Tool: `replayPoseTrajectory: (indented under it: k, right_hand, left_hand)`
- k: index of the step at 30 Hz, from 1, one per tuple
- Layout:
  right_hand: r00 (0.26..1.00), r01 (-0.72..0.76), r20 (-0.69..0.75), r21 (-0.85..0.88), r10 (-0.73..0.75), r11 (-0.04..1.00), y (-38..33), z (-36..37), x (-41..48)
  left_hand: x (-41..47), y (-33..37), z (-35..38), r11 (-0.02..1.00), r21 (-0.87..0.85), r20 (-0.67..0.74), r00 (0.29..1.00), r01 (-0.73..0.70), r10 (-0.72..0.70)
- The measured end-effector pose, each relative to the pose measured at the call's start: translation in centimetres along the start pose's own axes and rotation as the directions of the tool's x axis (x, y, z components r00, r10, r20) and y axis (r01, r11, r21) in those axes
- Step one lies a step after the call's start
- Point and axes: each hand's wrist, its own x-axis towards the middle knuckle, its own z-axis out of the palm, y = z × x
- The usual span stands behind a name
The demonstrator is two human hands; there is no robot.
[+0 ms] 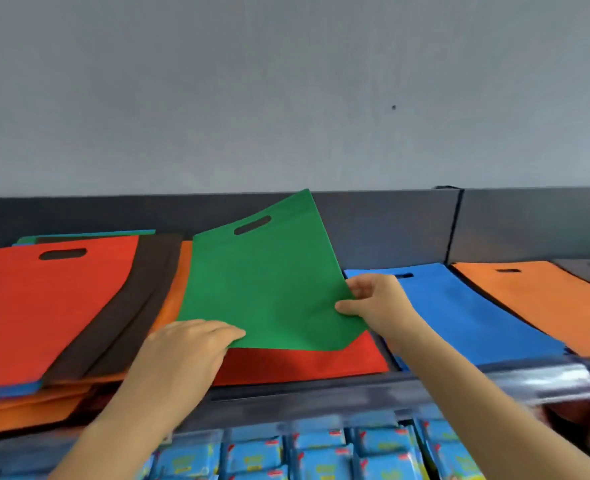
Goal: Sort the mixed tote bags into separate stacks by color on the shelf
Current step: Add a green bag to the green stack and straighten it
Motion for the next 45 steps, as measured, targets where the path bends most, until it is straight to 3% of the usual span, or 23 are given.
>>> replayPoseTrajectory:
  k: [10, 18, 29, 32, 34, 40, 45]
  right_hand:
    - [0.98, 0.008, -0.2, -0.063, -0.021, 0.998, 10.2, -24.1, -1.2]
    - [0.938, -0.078, -0.344, -0.104, 0.038, 0.991, 17.3, -38.3, -1.3]
    - [0.806, -0.199, -0.582, -0.098, 0.106, 0.975, 25.0, -52.5, 2.8]
    - [0.77, -0.221, -0.626, -0.087, 0.119, 0.971, 25.8, -56.3, 4.4]
    - [0.744, -0.228, -0.657, -0.078, 0.122, 0.971, 26.5, -58.4, 5.2]
    - [0.682, -0.262, -0.713, -0.03, 0.163, 0.965, 29.9, -63.7, 6.6]
    - [0.702, -0.269, -0.698, -0.077, 0.141, 0.96, 32.1, -69.3, 8.1]
  left_hand:
    - [10.2, 22.0, 7.2, 0.989, -0.099, 0.006, 0.994, -0.107, 0.108]
    - [18.3, 33.7, 11.9, 0.952, -0.194, 0.065, 0.965, -0.237, 0.253]
    - [32.3, 46.3, 19.5, 0.782, -0.393, 0.133, 0.811, -0.484, 0.569]
    - [35.5, 49.5, 21.3, 0.62, -0.457, 0.023, 0.688, -0.638, 0.725]
    - [37.3, 51.1, 23.0, 0.564, -0.445, -0.01, 0.633, -0.696, 0.774]
    - [41.8, 55.7, 26.2, 0.501, -0.417, -0.089, 0.583, -0.758, 0.808]
    - [44.7, 60.2, 27.1, 0.47, -0.424, -0.083, 0.55, -0.774, 0.831]
